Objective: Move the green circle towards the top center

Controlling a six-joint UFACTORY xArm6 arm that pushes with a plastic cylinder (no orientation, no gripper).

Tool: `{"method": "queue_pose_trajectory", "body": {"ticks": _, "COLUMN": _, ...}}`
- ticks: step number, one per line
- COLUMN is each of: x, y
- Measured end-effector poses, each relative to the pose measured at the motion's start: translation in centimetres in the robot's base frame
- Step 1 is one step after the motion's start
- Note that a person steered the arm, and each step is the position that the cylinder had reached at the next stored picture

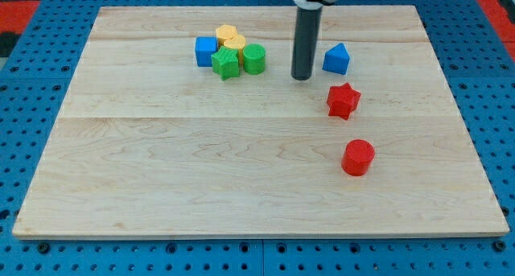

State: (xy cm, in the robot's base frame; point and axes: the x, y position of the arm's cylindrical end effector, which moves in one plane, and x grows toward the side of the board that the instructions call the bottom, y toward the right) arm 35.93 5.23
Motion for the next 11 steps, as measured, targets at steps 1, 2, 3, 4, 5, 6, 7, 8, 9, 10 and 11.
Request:
{"method": "queue_pose_trajectory", "body": {"ticks": 1, "x": 0.0, "y": -3.7}}
{"method": "queue_pose_trajectory", "body": {"ticks": 2, "x": 0.0, "y": -6.7}}
{"method": "queue_pose_trajectory", "body": {"ticks": 3, "x": -0.3, "y": -6.9}}
{"method": "queue_pose_trajectory", "body": {"ticks": 4, "x": -0.9, "y": -6.9}}
{"method": "queue_pose_trajectory", "body": {"ticks": 5, "x": -2.3, "y": -6.9}}
{"method": "queue_pose_trajectory", "body": {"ticks": 6, "x": -3.5, "y": -6.9}}
{"method": "queue_pose_trajectory", "body": {"ticks": 7, "x": -4.4, "y": -6.9}}
{"method": "queue_pose_trajectory", "body": {"ticks": 8, "x": -5.6, "y": -6.9}}
{"method": "queue_pose_trajectory", "body": {"ticks": 9, "x": -7.0, "y": -6.9}}
{"method": "queue_pose_trajectory", "body": {"ticks": 10, "x": -8.0, "y": -6.4}}
{"method": "queue_pose_trajectory", "body": {"ticks": 11, "x": -8.7, "y": -4.1}}
